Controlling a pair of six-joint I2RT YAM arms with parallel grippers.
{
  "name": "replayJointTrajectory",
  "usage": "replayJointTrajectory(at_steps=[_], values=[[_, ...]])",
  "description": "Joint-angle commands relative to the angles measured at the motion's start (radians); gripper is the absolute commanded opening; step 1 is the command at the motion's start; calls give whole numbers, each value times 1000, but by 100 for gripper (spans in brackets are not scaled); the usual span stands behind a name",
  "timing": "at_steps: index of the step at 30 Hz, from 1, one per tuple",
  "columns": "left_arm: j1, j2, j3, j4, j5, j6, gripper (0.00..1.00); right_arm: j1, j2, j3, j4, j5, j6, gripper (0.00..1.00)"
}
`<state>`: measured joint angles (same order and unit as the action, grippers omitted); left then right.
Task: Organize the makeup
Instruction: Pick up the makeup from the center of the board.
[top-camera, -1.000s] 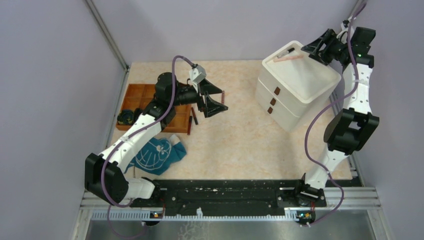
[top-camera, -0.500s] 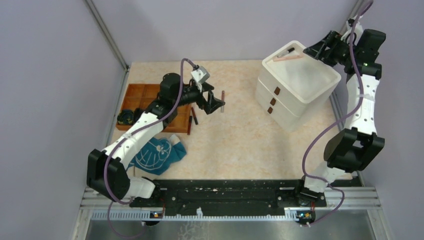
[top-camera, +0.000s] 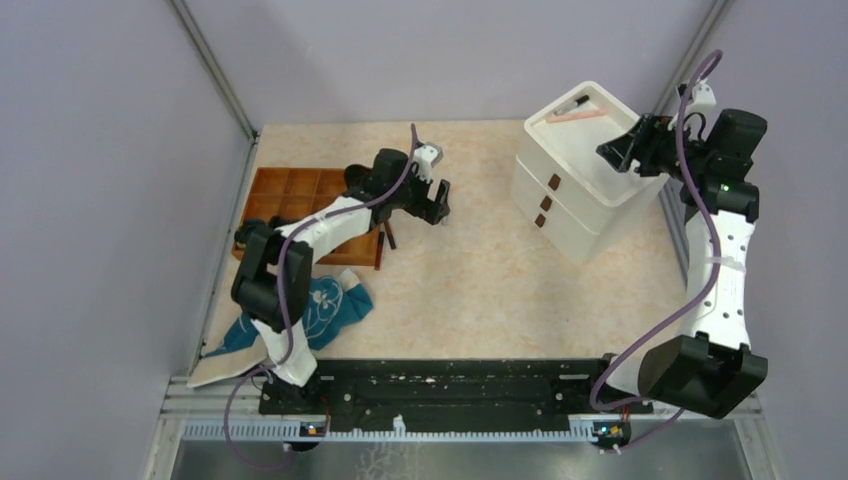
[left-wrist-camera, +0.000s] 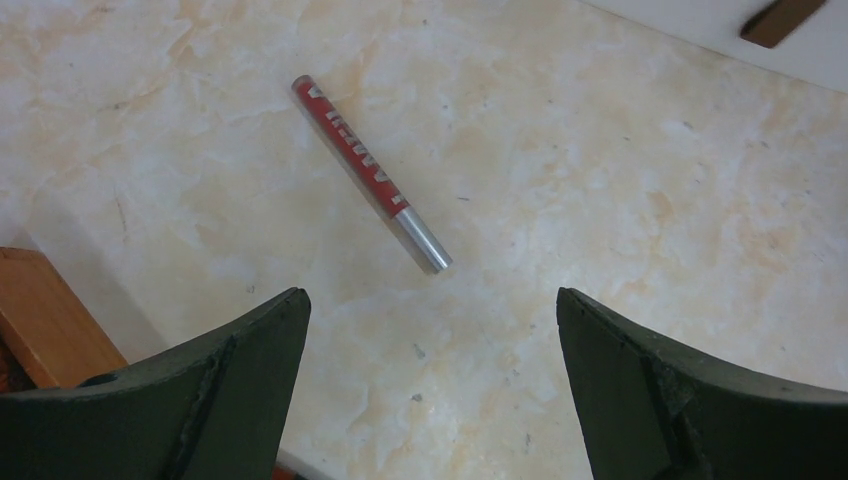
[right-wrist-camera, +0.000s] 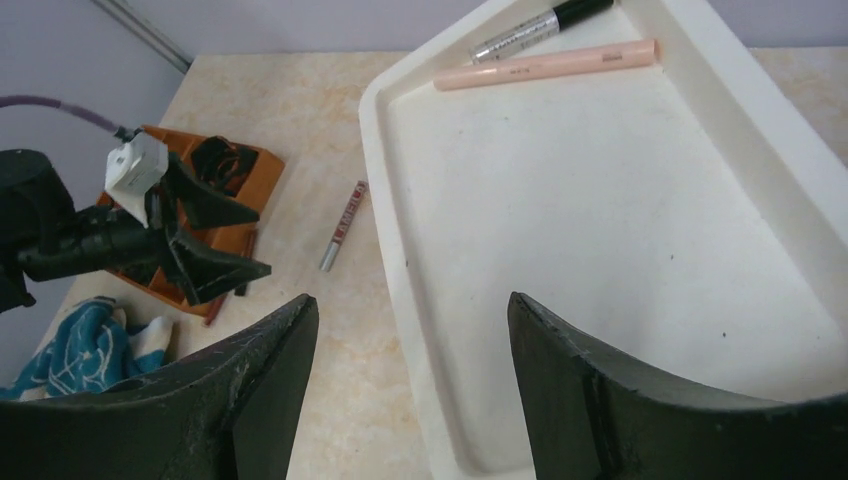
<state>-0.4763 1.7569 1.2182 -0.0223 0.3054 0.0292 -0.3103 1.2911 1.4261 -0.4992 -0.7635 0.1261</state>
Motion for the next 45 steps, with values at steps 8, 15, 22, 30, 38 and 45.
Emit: replayJointTrajectory(at_steps=[8, 15, 22, 30, 38, 45], values=[[-66, 319, 289, -99, -277, -90, 99, 5, -144, -171, 16, 23, -115, 70], [-85, 433, 395, -150, -372, -87, 97, 5, -148, -213, 18, 18, -121, 71], [-107, 486, 427, -172, -425, -79, 92, 5, -139, -239, 28, 17, -143, 71], [-116, 507, 410, -205, -479, -64, 76, 5, -150, -240, 22, 21, -155, 71], [-107, 396, 331, -146, -425, -5, 35, 5, -173, -225, 16, 6, -148, 71], [-104, 231, 223, -89, -328, 70, 8, 9, -197, -224, 77, -82, -80, 71]])
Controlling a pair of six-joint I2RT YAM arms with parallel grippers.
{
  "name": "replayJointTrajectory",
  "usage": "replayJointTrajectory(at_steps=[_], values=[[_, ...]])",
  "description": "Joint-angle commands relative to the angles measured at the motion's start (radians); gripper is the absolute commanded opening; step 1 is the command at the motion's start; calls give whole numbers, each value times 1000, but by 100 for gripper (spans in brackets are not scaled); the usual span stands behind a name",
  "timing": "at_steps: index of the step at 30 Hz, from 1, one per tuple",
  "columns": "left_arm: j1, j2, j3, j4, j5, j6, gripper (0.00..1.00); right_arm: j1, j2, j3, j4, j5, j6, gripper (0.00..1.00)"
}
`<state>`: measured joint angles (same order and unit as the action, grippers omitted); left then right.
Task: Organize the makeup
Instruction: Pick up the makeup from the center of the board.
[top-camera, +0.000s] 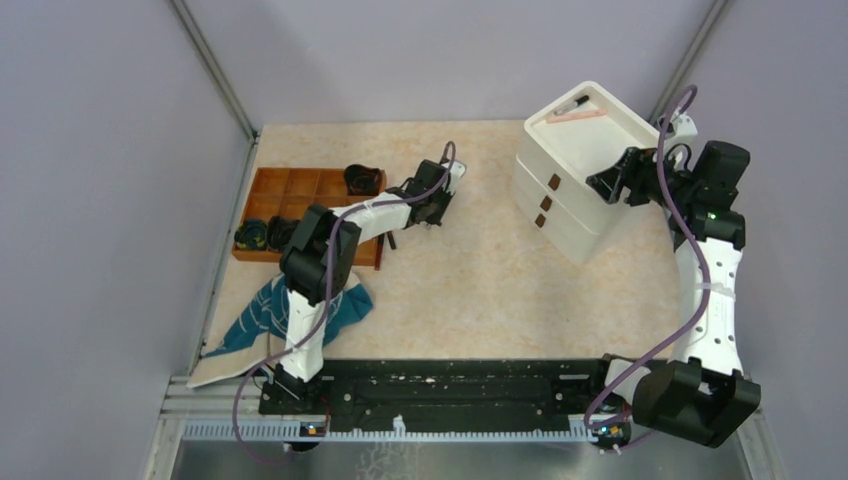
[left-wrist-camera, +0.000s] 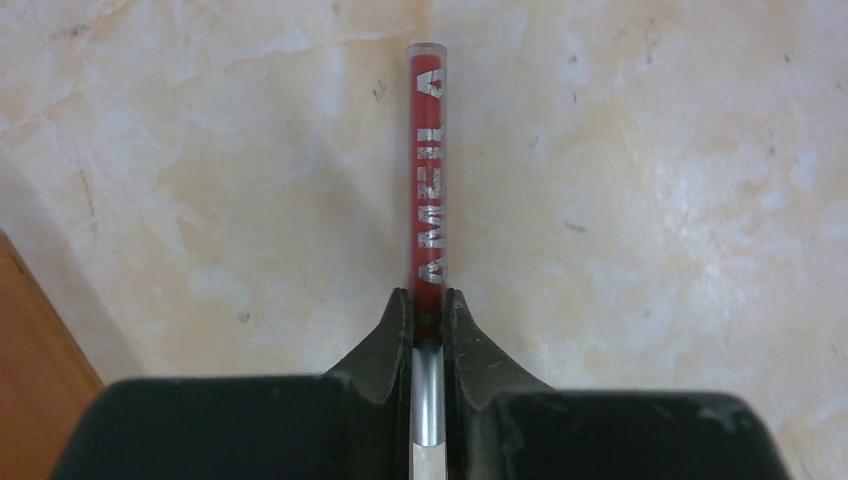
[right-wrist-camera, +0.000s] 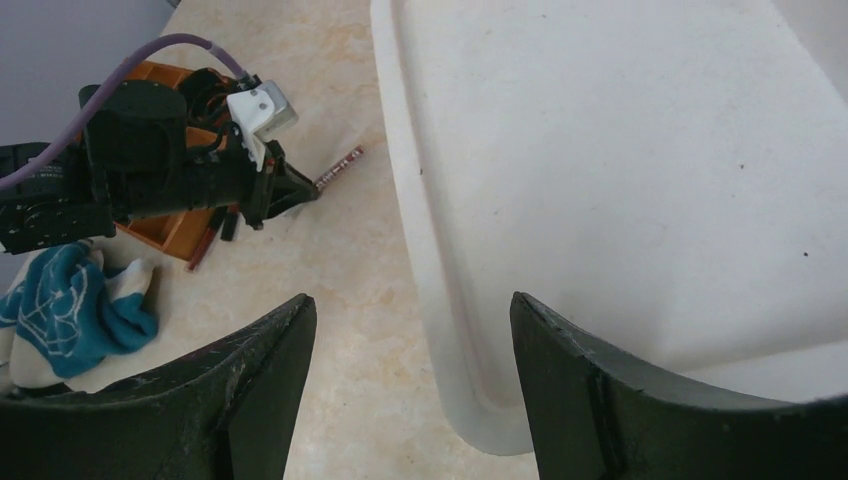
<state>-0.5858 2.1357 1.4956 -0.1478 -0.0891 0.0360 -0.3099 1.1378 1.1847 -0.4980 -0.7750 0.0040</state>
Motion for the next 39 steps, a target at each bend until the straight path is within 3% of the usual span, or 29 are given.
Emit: replayJointTrajectory(at_steps=[1, 9, 18, 29, 33, 39], values=[[6, -180, -76, 49, 81, 76, 7, 11, -45, 15, 93, -84, 56, 71], [6, -477, -235, 140, 300, 165, 4, 152, -53, -26, 307, -150, 164, 73], [7, -728, -277, 163, 617, 141, 5, 367, -35, -80, 625, -169, 281, 86], [7, -797, -270, 232, 947, -47, 5, 502, 56, -112, 865, -285, 460, 90], [5, -795, -294, 294, 1006, -114, 6, 528, 64, -136, 931, -316, 501, 82], [6, -779, -310, 354, 1060, -154, 6, 552, 71, -163, 970, -351, 509, 59]])
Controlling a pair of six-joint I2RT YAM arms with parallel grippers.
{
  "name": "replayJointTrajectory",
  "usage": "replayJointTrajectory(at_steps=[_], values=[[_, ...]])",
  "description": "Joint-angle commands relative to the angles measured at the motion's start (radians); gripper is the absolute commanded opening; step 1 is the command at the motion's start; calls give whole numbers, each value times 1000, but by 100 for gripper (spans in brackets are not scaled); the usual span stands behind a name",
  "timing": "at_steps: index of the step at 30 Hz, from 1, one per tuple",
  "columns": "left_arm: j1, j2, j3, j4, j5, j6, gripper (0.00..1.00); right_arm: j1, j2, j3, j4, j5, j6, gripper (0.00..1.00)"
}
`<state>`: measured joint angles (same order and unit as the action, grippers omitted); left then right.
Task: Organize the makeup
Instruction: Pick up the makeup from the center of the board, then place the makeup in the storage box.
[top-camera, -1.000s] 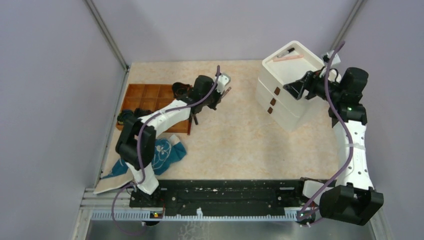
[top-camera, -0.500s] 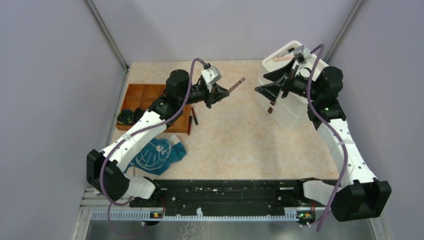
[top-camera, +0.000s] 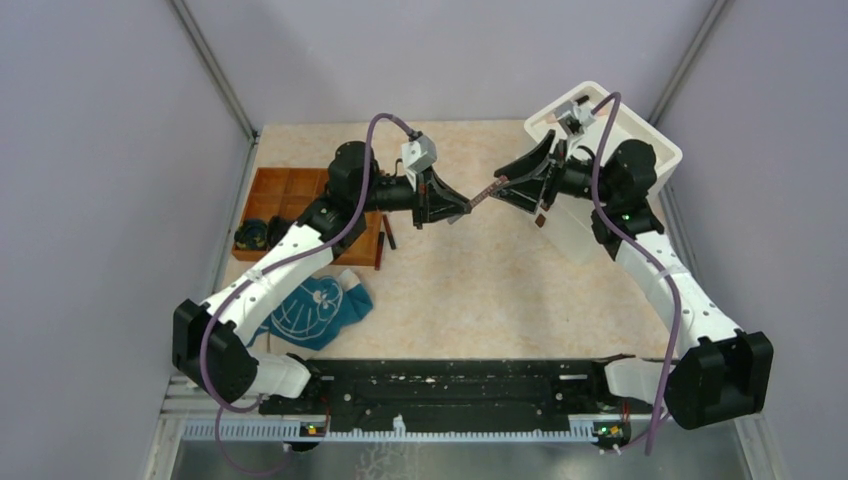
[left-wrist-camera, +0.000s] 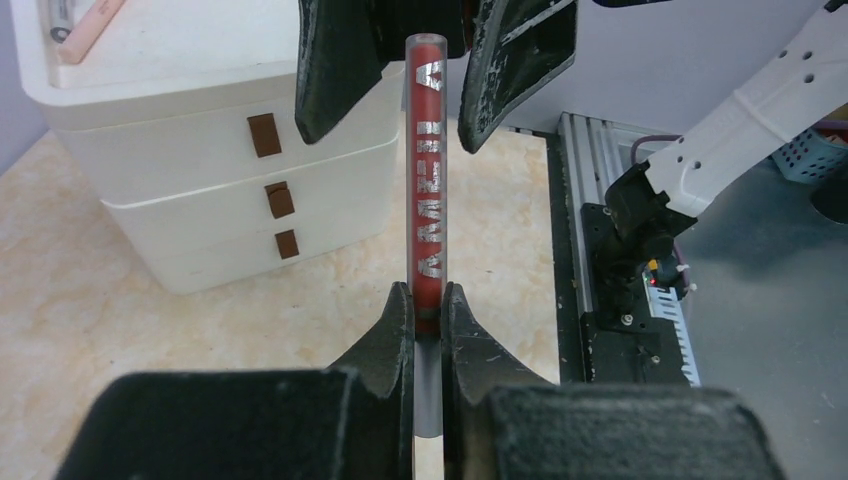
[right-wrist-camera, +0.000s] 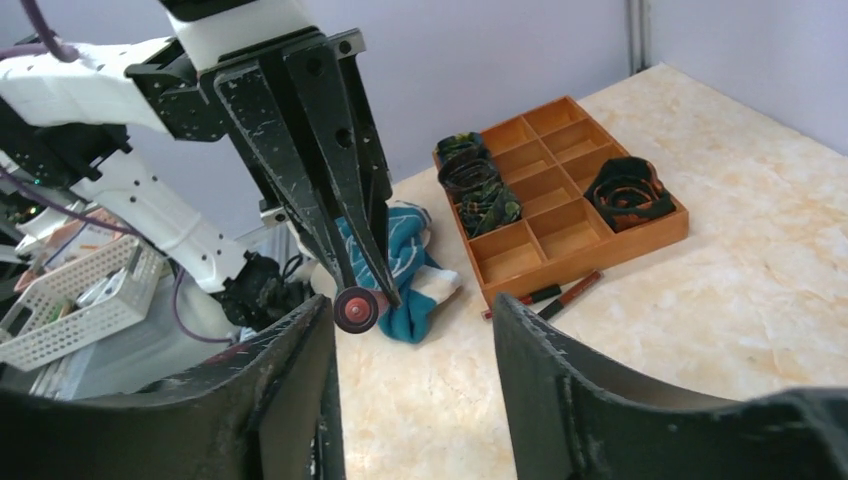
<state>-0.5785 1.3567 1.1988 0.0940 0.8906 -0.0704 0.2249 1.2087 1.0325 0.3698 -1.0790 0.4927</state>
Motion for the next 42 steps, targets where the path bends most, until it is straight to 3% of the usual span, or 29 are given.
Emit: replayJointTrajectory(at_steps=[1, 12, 16, 17, 19, 22, 23, 29, 42], values=[[-1, 2, -14, 115, 81, -50, 6, 17, 0, -14, 114, -51, 28, 55], [-2, 16, -28, 130, 66, -59, 13, 25, -7, -33, 201, -77, 83, 22], [-1, 19, -31, 130, 63, -57, 17, 25, -16, -33, 191, -67, 80, 0], [-2, 19, -31, 129, 62, -56, 21, 25, -21, -33, 176, -58, 69, 0], [-1, 14, -33, 129, 59, -48, 39, 25, -37, -22, 115, -29, 30, 0], [-1, -6, -33, 101, 21, -13, 88, 4, -71, 14, -21, 56, -66, 0], [-2, -17, -33, 88, -6, 0, 97, -9, -83, 28, -74, 96, -90, 0], [0, -67, -46, 42, -92, 63, 99, -169, -120, 108, -282, 270, -92, 0], [0, -102, -99, 71, -110, 63, 99, -541, 45, 253, -394, 331, 185, 0]])
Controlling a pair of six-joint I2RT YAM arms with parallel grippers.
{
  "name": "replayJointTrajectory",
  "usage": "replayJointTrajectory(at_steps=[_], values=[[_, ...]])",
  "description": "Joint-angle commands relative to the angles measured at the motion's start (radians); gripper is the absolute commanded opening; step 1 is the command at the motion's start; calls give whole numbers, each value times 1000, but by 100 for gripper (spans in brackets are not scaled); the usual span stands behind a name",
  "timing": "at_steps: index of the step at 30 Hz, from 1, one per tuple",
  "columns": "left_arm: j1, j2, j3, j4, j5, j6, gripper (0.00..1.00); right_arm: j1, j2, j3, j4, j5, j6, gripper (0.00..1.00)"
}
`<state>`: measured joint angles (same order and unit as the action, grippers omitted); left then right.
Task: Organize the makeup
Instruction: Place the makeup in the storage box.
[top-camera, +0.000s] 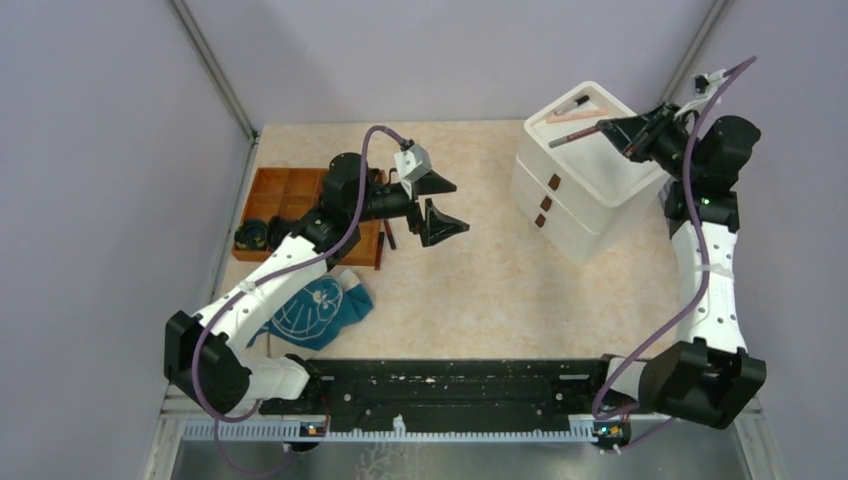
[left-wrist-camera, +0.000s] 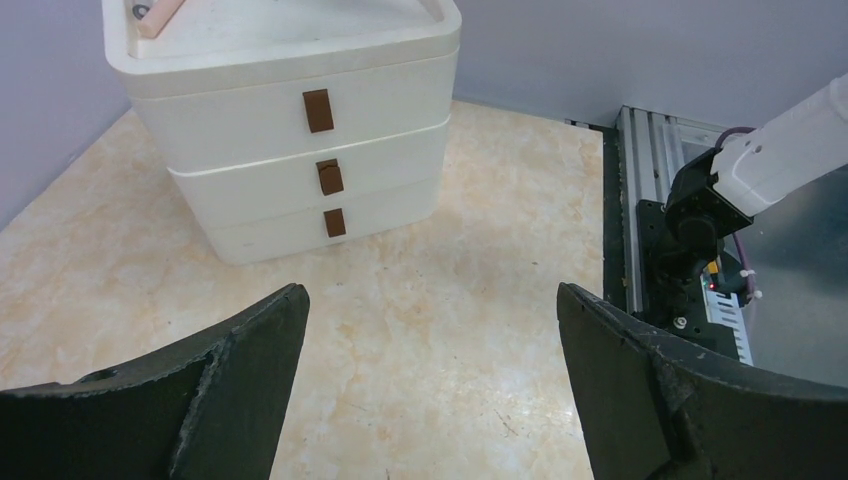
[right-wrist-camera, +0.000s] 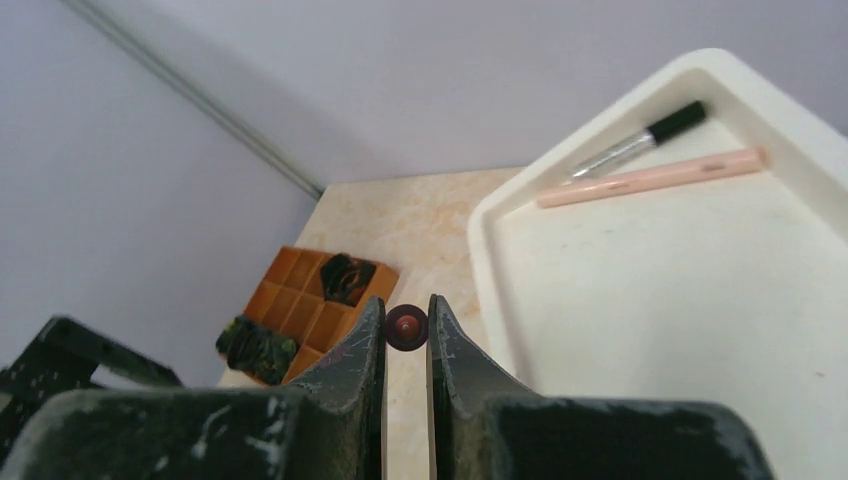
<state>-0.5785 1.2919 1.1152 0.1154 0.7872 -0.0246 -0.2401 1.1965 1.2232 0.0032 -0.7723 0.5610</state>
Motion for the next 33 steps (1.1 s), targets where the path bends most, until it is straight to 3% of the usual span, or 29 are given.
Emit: replayJointTrajectory(at_steps=[1, 15, 19, 26, 33], values=[[0, -38, -15, 49, -5, 17, 99, -87, 81, 72, -27, 19, 131, 0], [0, -45, -31, 63, 7, 17, 99, -93, 349, 240, -151, 58, 147, 1], [0, -45, -34, 68, 10, 13, 99, -93, 415, 298, -194, 75, 134, 12], [0, -43, -35, 68, 10, 11, 99, -93, 501, 384, -255, 100, 100, 44], [0, -30, -31, 66, 10, 12, 99, -86, 548, 442, -301, 99, 68, 54]])
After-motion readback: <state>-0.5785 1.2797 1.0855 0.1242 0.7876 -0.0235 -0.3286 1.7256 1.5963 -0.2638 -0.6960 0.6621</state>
